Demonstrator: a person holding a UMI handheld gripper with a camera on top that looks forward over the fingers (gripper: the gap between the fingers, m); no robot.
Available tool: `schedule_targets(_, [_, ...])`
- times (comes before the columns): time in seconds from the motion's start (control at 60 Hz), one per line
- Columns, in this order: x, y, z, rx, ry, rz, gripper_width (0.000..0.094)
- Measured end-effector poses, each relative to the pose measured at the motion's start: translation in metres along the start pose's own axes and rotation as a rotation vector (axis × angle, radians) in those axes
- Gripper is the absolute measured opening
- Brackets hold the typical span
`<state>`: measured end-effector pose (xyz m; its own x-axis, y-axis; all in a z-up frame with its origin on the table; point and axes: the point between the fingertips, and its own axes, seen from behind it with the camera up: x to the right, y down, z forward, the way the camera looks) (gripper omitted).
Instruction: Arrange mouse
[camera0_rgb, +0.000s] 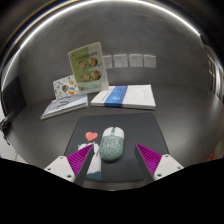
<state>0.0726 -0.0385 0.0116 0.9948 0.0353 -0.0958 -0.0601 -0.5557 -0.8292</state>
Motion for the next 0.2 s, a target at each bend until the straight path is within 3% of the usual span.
schedule_targets(0.2, [0.041,0.029,-0.095,0.035,0.097,0.075,0.0841])
